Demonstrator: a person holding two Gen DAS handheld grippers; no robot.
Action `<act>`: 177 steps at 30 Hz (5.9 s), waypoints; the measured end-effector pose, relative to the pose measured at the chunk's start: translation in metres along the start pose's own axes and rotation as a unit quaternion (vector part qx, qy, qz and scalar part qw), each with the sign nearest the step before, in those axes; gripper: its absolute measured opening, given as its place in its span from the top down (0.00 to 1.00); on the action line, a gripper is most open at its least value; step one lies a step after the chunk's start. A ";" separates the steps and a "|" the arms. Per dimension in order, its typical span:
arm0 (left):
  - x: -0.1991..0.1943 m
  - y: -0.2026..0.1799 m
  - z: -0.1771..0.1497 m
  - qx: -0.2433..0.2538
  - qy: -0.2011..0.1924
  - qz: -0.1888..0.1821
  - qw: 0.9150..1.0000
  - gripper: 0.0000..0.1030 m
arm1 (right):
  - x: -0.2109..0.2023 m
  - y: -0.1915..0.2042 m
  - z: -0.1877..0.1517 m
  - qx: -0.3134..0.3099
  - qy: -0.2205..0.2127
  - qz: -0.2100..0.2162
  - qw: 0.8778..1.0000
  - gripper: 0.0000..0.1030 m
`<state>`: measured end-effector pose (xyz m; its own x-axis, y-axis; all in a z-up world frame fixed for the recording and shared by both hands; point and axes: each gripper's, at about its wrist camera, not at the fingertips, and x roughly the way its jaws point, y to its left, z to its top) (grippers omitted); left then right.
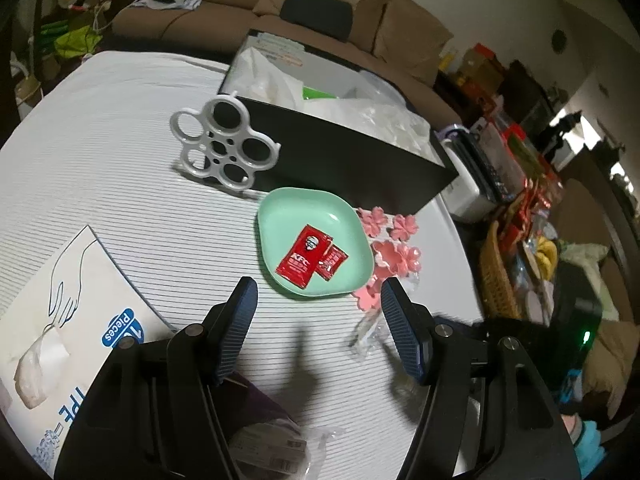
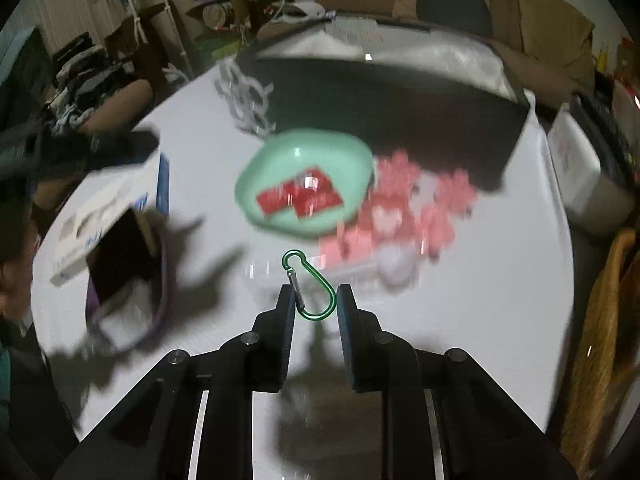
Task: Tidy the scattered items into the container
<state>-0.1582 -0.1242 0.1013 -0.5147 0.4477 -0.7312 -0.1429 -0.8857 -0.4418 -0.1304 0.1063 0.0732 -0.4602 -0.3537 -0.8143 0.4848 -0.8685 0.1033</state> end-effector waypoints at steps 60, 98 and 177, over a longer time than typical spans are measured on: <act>-0.015 0.009 -0.004 0.030 0.010 -0.002 1.000 0.40 | 0.008 -0.020 -0.067 -0.094 0.065 -0.033 0.993 0.19; 0.047 -0.097 -0.044 0.144 0.107 -0.085 0.980 0.40 | -0.010 -0.040 -0.081 0.030 0.086 0.051 0.995 0.29; 0.047 0.080 0.090 -0.141 0.011 0.035 0.989 0.25 | -0.055 -0.053 -0.042 0.126 -0.030 0.149 0.980 0.19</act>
<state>-0.2700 -0.1852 0.0785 -0.4967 0.3922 -0.7743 0.1357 -0.8460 -0.5156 -0.0994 0.1859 0.0888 -0.3716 -0.6186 -0.6923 0.4089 -0.7785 0.4762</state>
